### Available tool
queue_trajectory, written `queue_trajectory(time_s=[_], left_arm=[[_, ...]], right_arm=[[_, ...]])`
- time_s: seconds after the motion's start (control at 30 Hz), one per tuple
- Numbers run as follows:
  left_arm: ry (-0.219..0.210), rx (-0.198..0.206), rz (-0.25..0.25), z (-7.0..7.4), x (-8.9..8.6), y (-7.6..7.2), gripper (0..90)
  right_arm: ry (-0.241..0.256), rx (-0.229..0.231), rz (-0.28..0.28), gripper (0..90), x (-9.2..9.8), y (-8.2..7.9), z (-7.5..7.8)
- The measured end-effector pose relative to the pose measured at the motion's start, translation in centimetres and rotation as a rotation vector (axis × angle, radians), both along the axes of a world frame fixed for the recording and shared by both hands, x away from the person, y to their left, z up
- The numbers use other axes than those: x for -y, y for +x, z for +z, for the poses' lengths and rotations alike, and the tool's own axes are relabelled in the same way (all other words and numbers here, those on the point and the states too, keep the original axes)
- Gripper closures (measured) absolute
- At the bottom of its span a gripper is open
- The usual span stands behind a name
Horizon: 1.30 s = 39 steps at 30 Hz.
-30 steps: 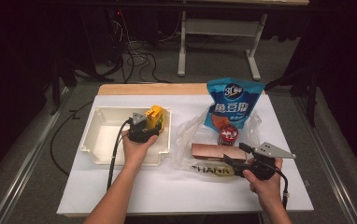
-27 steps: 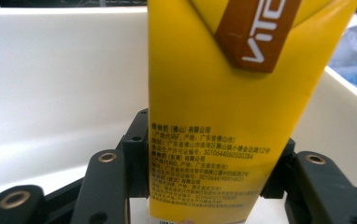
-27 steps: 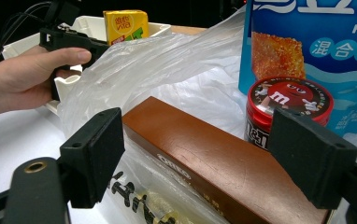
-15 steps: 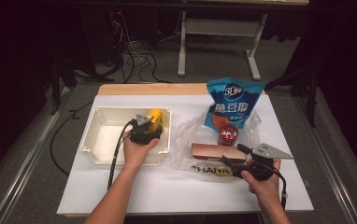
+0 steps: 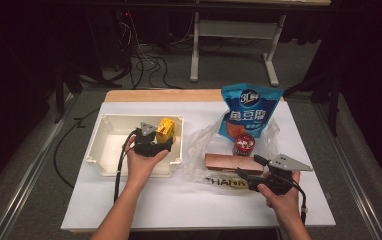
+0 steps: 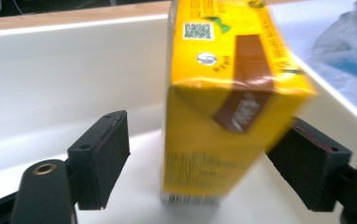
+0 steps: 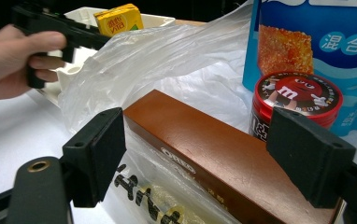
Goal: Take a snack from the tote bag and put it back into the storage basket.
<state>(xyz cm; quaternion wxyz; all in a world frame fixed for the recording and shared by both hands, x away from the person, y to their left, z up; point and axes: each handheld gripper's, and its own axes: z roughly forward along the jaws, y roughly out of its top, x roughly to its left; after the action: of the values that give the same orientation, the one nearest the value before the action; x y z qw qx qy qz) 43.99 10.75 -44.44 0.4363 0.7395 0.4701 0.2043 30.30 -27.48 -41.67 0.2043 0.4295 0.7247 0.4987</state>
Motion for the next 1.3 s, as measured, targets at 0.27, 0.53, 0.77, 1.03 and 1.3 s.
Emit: queue_trajectory(time_s=[0.27,0.53,0.77,1.03,1.3], left_arm=[[-0.081,-0.027,-0.076,0.3,-1.8,-2.1,81.0],[-0.122,-0.089,-0.102,-0.6,-0.8,-1.1,90.0],[-0.090,-0.092,-0.052,-0.9,-0.5,-0.5,90.0],[-0.083,-0.109,-0.017,-1.2,-0.2,0.5,90.0],[-0.105,-0.097,-0.053,-0.8,0.1,-0.3,90.0]], right_arm=[[-0.005,-0.001,-0.001,20.2,-0.2,0.0,0.0],[-0.018,-0.007,0.005,20.4,-0.5,0.0,-0.2],[-0.019,-0.014,0.005,20.7,-0.5,0.1,-0.3],[-0.023,-0.018,-0.002,21.2,-0.4,0.2,-0.4],[-0.030,-0.018,-0.003,21.7,-0.4,0.2,-0.5]])
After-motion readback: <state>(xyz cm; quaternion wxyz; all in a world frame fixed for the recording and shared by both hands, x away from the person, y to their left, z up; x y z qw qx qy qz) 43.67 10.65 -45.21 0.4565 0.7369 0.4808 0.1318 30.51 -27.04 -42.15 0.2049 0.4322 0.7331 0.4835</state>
